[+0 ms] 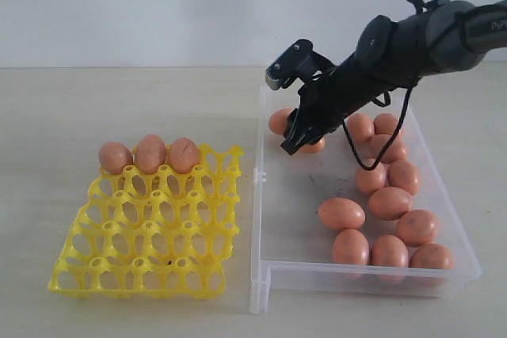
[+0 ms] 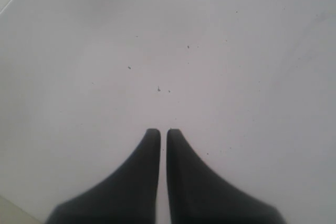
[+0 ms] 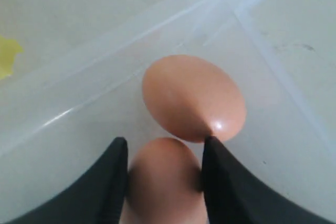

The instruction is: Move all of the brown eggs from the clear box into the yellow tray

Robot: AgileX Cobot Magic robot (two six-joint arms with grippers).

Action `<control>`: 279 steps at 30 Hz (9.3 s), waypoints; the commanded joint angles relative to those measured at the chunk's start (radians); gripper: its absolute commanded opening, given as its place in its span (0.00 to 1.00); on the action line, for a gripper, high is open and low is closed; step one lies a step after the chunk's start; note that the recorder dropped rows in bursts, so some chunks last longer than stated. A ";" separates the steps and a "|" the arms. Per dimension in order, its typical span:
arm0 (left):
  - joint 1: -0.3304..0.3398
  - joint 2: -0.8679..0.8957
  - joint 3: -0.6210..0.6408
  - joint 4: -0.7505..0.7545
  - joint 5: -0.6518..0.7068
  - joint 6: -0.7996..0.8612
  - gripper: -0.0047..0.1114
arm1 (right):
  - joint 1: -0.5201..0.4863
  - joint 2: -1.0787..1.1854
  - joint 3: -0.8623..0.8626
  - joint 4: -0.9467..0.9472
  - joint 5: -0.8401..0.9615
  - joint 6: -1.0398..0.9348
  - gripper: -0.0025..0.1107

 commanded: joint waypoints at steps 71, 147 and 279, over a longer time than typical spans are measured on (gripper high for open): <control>0.002 -0.003 0.004 -0.003 0.004 0.005 0.08 | -0.079 0.165 -0.321 -0.464 0.501 0.835 0.02; 0.002 -0.003 0.004 -0.003 0.000 0.005 0.08 | 0.069 0.199 0.169 -1.613 -1.183 1.912 0.02; 0.002 -0.003 0.004 -0.003 0.003 0.005 0.08 | -0.086 -0.397 0.568 -0.776 -0.153 1.177 0.07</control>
